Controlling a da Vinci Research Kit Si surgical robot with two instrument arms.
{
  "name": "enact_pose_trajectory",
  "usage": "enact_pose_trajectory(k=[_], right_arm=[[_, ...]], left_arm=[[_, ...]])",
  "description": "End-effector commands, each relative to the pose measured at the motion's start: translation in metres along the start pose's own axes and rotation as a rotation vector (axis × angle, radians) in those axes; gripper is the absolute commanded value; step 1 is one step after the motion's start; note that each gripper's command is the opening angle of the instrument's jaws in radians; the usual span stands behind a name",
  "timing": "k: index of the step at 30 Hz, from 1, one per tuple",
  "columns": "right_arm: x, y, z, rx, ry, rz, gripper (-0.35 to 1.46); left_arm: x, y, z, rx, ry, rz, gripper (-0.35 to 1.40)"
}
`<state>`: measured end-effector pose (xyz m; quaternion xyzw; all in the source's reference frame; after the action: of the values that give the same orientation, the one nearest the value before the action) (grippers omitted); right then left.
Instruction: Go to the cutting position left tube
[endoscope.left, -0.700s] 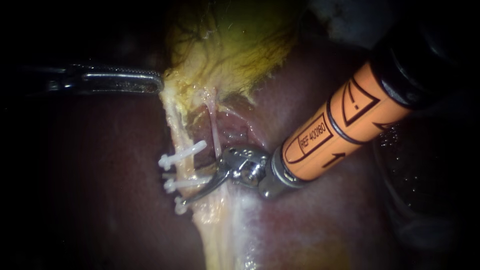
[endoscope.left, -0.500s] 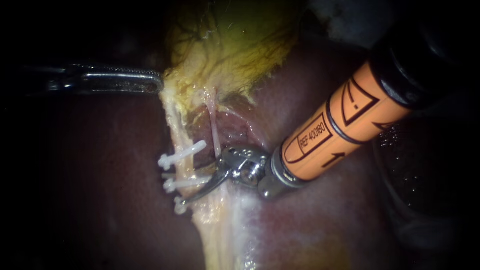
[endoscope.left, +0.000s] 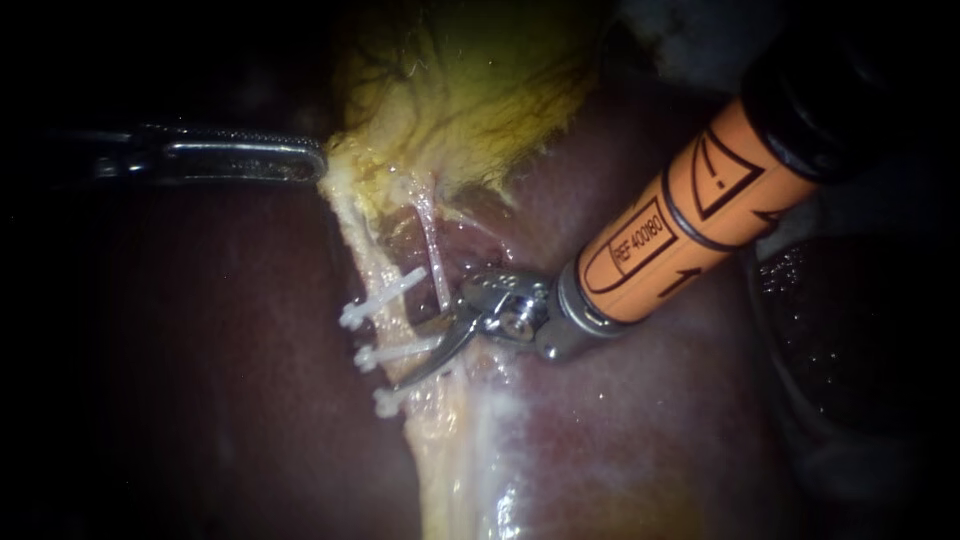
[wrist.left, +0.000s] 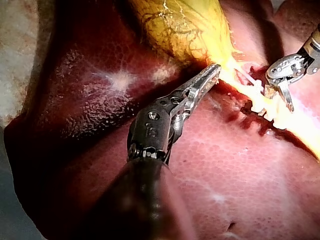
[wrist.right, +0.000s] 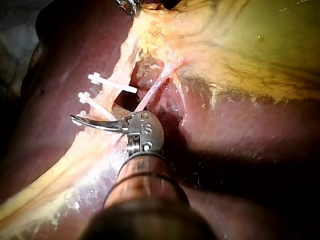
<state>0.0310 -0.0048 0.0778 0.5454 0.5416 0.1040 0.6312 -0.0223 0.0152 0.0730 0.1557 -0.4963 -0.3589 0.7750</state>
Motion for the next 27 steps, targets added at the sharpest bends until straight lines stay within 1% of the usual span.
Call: enact_pose_trajectory(k=[1, 10, 18, 21, 27], right_arm=[[0.0000, 0.0001, 0.0000, -0.002, 0.001, 0.001, 1.21], [0.0005, 0.0006, -0.0001, -0.003, 0.004, 0.014, 1.21], [0.0011, 0.0017, 0.0002, -0.010, 0.005, 0.015, 1.21], [0.0013, 0.0019, 0.0006, -0.003, 0.021, 0.015, 1.21], [0.0015, 0.0018, 0.0017, 0.025, 0.073, 0.036, 1.21]], left_arm=[[0.0000, 0.0000, 0.0000, 0.000, 0.000, 0.000, -0.35], [0.0000, 0.0001, 0.0000, 0.000, 0.000, 0.000, -0.35], [0.0001, 0.0001, 0.0000, 0.000, 0.000, 0.000, -0.35], [0.0001, 0.0001, 0.0000, 0.000, 0.000, 0.000, -0.35], [0.0001, 0.0001, 0.0000, 0.000, 0.000, 0.000, -0.35]])
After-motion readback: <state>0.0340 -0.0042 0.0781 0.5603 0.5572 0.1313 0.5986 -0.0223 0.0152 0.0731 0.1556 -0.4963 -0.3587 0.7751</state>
